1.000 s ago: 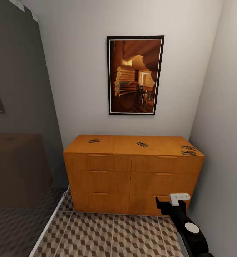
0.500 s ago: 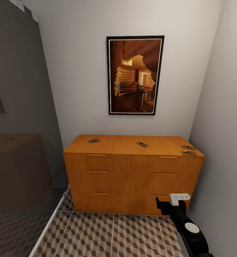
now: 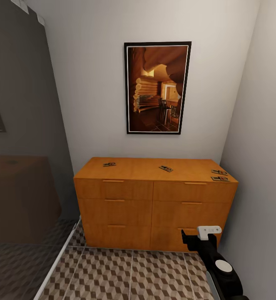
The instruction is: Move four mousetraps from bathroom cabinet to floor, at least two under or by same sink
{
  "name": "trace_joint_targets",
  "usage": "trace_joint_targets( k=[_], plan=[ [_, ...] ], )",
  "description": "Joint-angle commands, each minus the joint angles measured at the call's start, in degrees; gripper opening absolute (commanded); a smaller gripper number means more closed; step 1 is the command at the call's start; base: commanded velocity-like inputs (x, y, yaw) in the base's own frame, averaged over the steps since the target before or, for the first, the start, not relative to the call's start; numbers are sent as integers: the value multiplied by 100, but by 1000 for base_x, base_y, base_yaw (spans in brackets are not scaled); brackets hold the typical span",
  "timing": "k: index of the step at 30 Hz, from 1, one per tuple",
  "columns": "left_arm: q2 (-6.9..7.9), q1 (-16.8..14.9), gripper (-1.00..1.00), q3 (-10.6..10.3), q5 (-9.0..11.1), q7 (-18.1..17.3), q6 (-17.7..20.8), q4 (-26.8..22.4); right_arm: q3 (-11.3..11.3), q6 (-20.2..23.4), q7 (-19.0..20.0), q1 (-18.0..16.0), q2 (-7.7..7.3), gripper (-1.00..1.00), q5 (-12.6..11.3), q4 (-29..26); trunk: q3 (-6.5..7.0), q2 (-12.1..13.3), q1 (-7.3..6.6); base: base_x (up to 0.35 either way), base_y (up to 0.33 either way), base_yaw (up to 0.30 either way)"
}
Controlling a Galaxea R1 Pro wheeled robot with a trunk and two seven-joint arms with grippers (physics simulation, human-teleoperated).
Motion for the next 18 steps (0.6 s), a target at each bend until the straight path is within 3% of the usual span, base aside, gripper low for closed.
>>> trace_joint_targets(
  k=[1,18],
  plan=[
    [1,-2,100,-4,-2,17,-17,8,8,39,-16,-5,1,100,40,-7,-6,-3,0,0,0,0],
    [0,-2,100,-4,-2,17,-17,35,8,44,-16,-5,1,100,40,-4,-6,-3,0,0,0,0]
  ],
)
